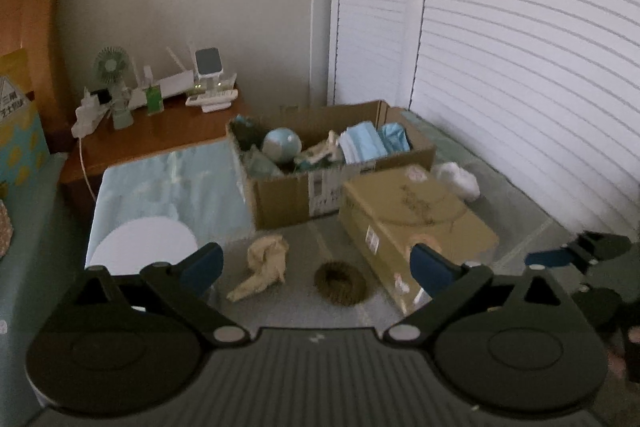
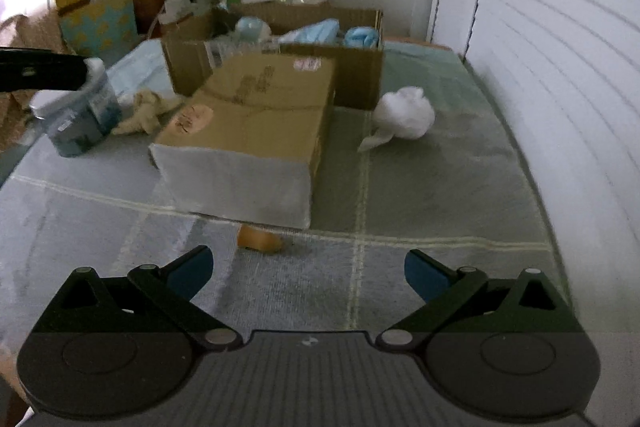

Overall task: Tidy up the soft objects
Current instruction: 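Grasp the beige cloth with the left tool while the right tool approaches the orange piece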

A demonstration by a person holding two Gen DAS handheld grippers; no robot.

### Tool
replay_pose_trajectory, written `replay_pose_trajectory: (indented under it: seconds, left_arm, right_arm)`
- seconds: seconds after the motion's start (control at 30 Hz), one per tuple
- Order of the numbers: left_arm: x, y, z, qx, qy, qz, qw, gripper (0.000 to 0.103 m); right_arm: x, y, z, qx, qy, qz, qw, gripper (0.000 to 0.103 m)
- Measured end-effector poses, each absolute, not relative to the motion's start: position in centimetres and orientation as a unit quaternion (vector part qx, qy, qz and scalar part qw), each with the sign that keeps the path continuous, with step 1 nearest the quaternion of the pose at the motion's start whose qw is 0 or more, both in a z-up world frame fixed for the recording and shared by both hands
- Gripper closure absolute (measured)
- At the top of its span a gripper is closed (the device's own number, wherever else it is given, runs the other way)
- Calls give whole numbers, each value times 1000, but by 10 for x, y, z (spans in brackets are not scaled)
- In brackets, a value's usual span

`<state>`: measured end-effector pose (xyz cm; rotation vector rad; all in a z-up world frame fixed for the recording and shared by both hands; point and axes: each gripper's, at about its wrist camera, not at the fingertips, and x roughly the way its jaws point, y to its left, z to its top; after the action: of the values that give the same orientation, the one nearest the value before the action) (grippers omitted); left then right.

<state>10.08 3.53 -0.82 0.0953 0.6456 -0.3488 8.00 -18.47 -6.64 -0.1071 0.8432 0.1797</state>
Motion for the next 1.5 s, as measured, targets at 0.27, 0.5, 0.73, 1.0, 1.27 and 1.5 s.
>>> replay_pose_trajectory:
  seconds: [0.27,0.5,0.73,1.0,1.27,1.5]
  left_arm:
    - [100,40,-23,61,326,-175,927,4]
    - [117,33,-23,106,326,-198,918,4]
    - [148,22,-19,179,361,-234,885,9]
    - [195,14,-27,240,418,-242,842,34]
    - [214,5,-51,268,463,-243,809,52]
    - [220,5,-64,269,478,-232,803,58]
  right_arm:
    - [93,-177,-80,-57,402,61,912,0]
    - [88,-180,-81,-58,392,66,916,0]
    - [86,-180,-80,-61,395,70,914,0]
    - [85,-181,-79,-63,395,74,913,0]
    - [84,-182,-79,-65,394,80,913,0]
    - [84,-182,-79,-67,395,84,912,0]
